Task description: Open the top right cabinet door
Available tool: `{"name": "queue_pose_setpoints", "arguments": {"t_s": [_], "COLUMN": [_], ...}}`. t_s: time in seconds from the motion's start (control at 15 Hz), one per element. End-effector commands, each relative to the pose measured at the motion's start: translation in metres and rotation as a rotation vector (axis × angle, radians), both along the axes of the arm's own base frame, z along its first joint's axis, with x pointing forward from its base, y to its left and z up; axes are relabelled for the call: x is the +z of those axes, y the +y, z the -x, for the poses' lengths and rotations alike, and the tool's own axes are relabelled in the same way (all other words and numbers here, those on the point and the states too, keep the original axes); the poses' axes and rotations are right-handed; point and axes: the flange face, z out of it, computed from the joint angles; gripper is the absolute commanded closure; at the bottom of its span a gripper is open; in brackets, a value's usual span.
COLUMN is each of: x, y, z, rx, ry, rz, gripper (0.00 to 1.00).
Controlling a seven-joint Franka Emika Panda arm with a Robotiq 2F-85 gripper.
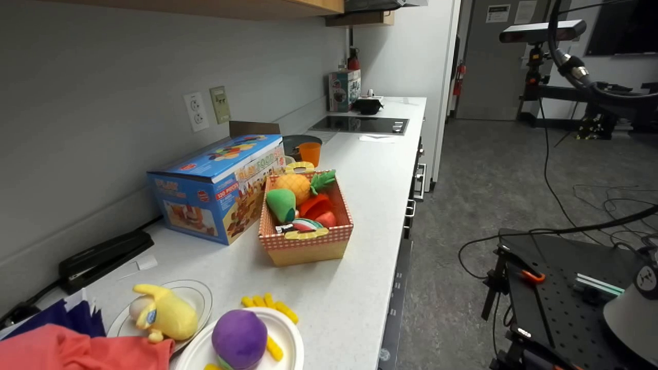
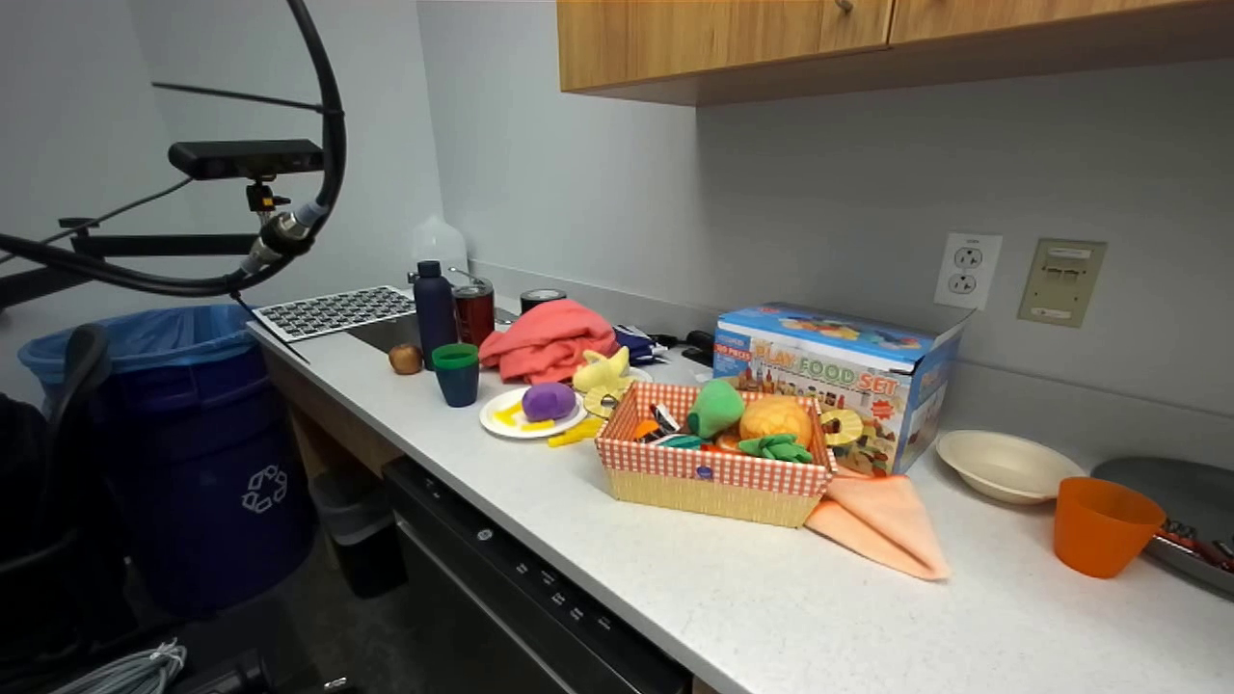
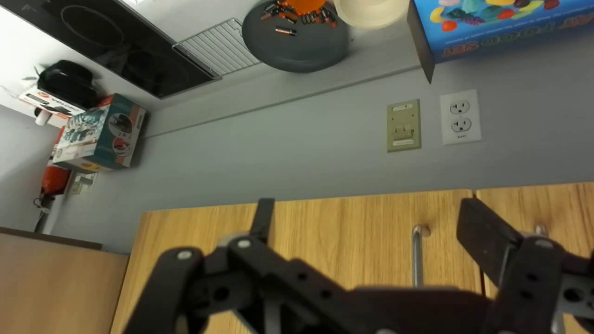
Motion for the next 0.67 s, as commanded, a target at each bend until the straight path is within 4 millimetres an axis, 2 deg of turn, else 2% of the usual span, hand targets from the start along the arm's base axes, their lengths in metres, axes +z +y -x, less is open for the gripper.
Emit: {"name": "queue_pose_setpoints", "arguments": {"t_s": [0.0, 0.6], "x": [0.014, 0.024], "y": [-0.011, -0.019], "z": [-0.033, -0.084], "rx": [0.011, 0.030], "ry": [-0.070, -0.202], "rz": [-0.013, -0.012], "gripper": [0.00, 0.00]}}
